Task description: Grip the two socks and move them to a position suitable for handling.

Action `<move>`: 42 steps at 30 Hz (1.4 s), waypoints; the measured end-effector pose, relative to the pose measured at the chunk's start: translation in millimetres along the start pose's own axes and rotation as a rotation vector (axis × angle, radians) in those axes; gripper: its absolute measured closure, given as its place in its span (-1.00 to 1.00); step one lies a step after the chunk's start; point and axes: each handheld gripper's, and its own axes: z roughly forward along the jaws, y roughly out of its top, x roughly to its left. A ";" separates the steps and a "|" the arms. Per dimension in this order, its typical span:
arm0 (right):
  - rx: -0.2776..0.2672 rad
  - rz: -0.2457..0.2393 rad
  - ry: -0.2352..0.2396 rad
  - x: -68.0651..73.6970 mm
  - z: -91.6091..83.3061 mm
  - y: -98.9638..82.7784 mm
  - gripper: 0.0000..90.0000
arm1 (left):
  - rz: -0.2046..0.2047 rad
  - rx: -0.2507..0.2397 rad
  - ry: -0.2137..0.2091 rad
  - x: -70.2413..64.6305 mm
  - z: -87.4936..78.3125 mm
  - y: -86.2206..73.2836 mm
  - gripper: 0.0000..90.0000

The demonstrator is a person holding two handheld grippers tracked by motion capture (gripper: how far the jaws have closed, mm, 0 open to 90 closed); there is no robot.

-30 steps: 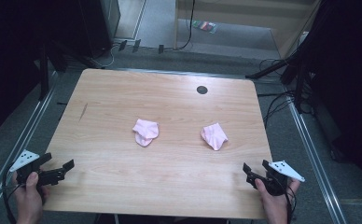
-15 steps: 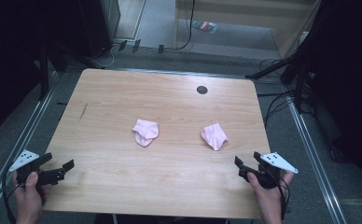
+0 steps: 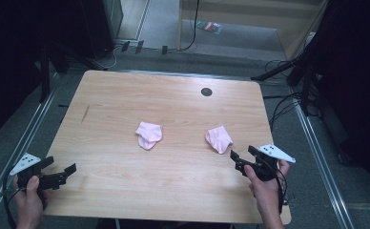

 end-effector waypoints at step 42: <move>0.183 -0.003 -0.129 13.3 114.4 21.3 -0.36 | 0.017 -0.006 0.008 -1.6 -0.6 -0.4 -1.00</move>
